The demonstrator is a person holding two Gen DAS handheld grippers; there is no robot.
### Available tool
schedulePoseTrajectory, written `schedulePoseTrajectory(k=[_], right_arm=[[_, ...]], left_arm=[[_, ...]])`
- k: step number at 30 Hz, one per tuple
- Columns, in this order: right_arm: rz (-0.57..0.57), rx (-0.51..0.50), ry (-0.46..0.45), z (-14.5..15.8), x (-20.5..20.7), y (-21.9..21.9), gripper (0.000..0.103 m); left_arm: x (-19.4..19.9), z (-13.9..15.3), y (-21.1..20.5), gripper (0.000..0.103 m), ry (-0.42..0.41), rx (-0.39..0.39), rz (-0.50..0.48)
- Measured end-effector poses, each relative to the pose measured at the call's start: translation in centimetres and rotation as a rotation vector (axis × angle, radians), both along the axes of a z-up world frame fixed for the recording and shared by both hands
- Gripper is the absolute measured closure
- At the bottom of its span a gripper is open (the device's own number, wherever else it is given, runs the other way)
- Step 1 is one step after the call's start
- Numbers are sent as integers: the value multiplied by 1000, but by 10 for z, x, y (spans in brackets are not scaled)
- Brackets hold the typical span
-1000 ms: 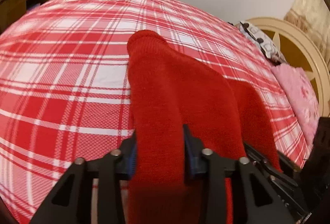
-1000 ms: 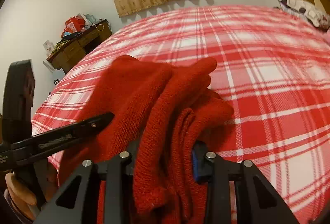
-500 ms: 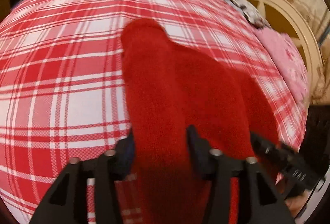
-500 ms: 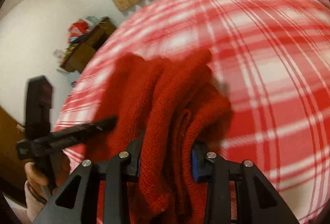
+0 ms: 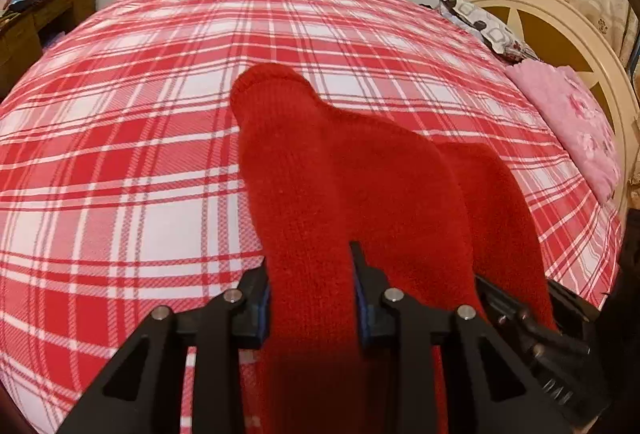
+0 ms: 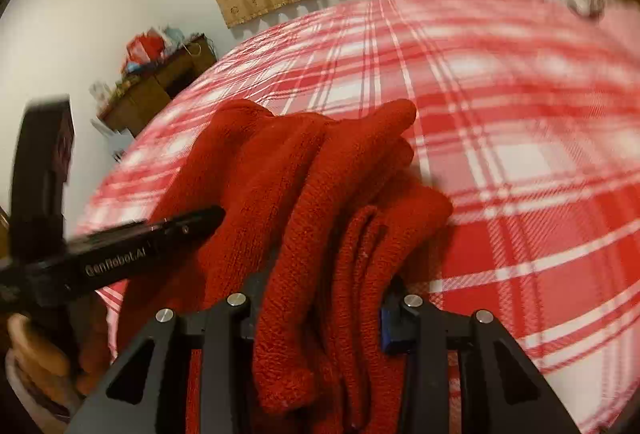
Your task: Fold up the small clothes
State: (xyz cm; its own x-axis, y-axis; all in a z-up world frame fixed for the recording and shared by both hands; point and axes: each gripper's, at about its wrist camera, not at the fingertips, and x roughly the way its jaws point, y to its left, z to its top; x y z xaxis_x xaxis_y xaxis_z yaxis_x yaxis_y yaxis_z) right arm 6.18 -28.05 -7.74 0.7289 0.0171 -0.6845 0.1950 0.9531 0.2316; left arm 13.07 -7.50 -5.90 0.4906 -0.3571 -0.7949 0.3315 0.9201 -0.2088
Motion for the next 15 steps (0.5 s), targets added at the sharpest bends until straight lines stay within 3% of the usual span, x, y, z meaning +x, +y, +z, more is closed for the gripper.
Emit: schedulePoseTrajectory(k=[4, 15], right_arm=[[14, -49, -26, 13, -8, 19, 65], [-23, -20, 20, 18, -33, 24, 65]], left_arm=[[-11, 7, 7, 70, -30, 29, 10], [-32, 2, -7, 70, -12, 58, -15]])
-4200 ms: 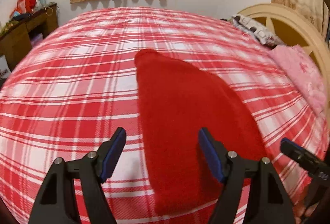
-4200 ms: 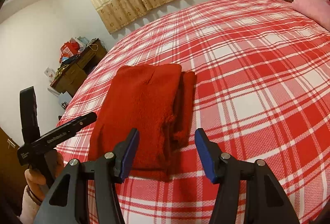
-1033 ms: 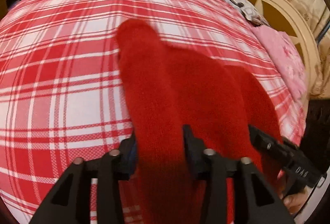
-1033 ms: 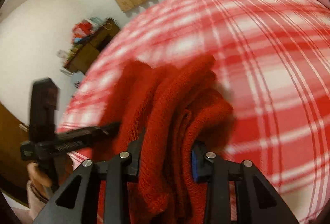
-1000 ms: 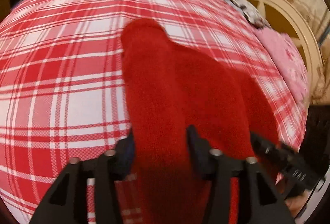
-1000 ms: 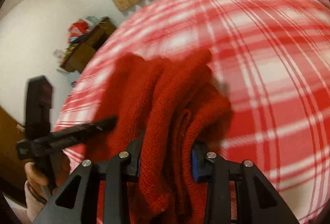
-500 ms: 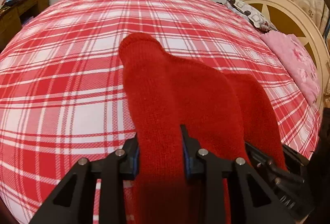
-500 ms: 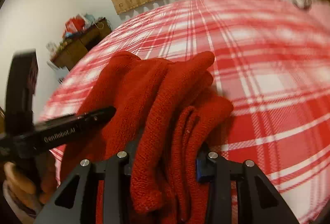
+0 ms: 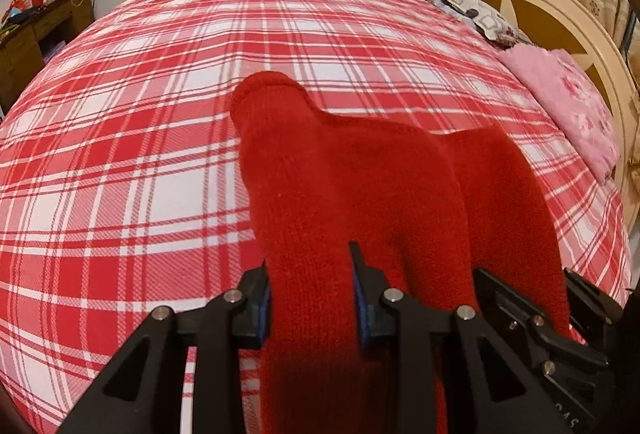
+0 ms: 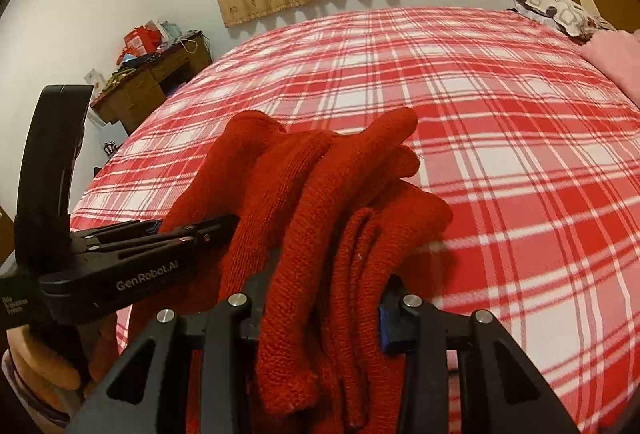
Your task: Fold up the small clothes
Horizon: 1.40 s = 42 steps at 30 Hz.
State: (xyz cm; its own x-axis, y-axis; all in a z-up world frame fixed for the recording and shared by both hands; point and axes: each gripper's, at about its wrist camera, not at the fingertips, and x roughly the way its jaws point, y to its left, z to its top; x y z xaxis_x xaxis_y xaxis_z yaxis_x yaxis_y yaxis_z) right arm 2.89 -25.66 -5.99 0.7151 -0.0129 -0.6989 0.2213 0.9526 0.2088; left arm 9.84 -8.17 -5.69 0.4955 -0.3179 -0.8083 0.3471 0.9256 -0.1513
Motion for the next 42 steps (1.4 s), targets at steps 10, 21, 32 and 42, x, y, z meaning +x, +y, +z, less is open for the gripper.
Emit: schedulePoseTrajectory(k=[10, 21, 32, 42], right_arm=[[69, -27, -23, 10, -4, 44, 65], [207, 39, -68, 21, 35, 98, 65], [431, 47, -87, 20, 106, 195, 65], [582, 89, -73, 1, 161, 276, 65]], left_arm=[[-16, 1, 31, 70, 25, -13, 43], [-18, 22, 102, 70, -47, 5, 205], [-15, 27, 206, 70, -88, 20, 461], [-12, 14, 296, 71, -77, 20, 647]])
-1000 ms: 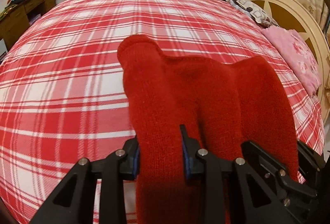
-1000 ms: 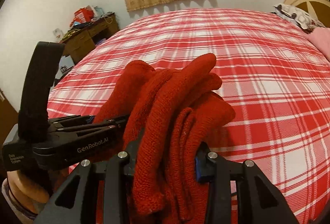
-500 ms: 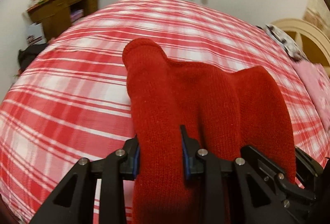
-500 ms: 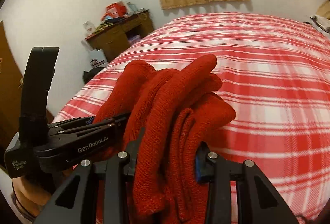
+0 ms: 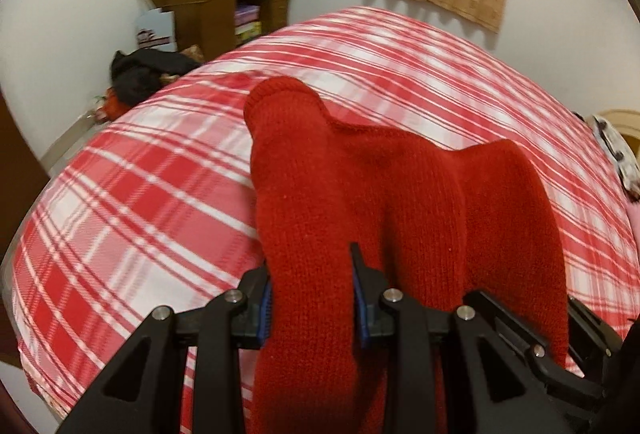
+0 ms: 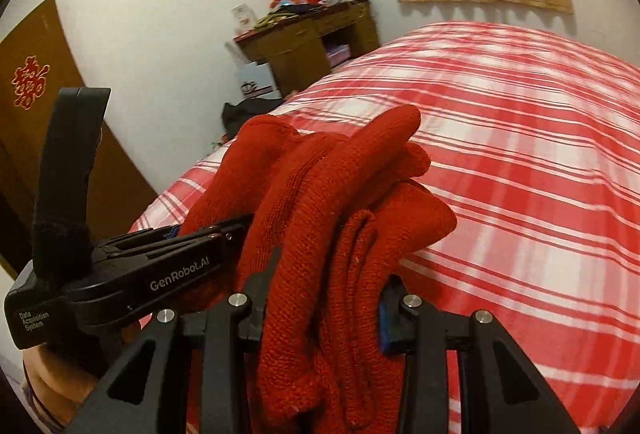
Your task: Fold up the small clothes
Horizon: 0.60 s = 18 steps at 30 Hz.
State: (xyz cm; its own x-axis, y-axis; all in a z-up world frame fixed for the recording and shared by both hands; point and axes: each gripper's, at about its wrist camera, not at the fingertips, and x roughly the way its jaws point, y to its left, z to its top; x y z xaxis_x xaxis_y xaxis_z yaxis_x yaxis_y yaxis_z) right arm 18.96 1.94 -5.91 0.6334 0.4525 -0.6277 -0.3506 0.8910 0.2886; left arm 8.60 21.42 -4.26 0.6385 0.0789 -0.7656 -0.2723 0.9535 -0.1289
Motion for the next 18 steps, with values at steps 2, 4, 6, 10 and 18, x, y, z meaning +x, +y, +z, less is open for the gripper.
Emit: schedulePoseTrajectory(k=[2, 4, 6, 10, 18], right_arm=[[29, 13, -1, -1, 8, 18, 65], [69, 26, -14, -3, 17, 37, 65], [96, 35, -32, -6, 26, 51, 65], [143, 52, -43, -23, 54, 77, 65], [99, 139, 102, -64, 103, 68, 62]], left_arm=[[0, 0, 16, 71, -8, 0, 35], [0, 0, 34, 70, -13, 13, 71], [2, -1, 49, 70, -20, 28, 101], [12, -6, 80, 70, -35, 71, 168], [21, -35, 97, 67, -23, 104, 217]])
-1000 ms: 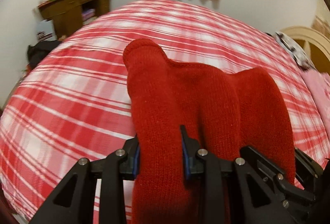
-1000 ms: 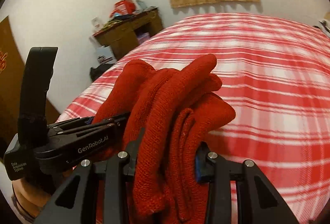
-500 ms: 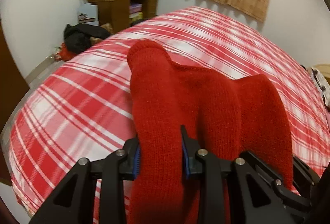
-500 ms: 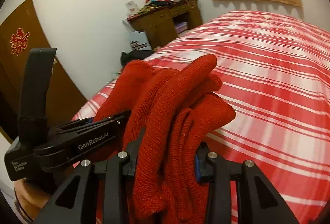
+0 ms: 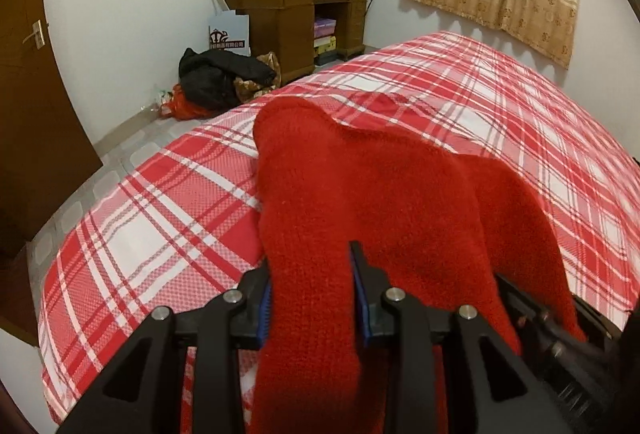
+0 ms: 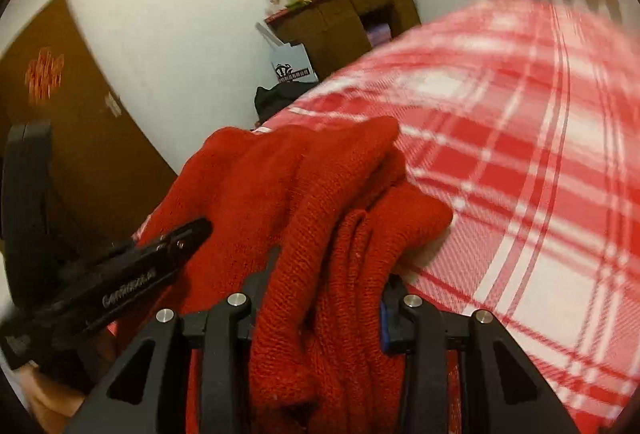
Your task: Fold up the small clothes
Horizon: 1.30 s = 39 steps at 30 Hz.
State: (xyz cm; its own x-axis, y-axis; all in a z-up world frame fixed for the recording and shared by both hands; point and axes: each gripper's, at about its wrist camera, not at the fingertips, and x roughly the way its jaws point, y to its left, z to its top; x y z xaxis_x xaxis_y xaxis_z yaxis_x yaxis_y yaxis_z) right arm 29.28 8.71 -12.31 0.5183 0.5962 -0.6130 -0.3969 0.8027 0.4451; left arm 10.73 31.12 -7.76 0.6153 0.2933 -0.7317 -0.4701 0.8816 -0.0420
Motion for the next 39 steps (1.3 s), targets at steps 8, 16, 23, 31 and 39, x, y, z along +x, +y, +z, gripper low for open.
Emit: schedulePoseTrajectory(k=[8, 16, 23, 31, 39], right_arm=[[-38, -19, 12, 5, -11, -18, 50], [-121, -224, -273, 53, -94, -13, 72], [-38, -275, -203, 28, -113, 8, 83], [-42, -316, -155, 20, -121, 10, 83], [-89, -284, -144, 31, -160, -1, 80]], left_arm=[[-15, 8, 11, 47, 4, -27, 28], [-51, 28, -8, 51, -5, 18, 8], [-67, 20, -29, 51, 25, 28, -13], [-72, 13, -39, 51, 43, 91, 4], [-93, 17, -61, 50, 41, 121, -10]])
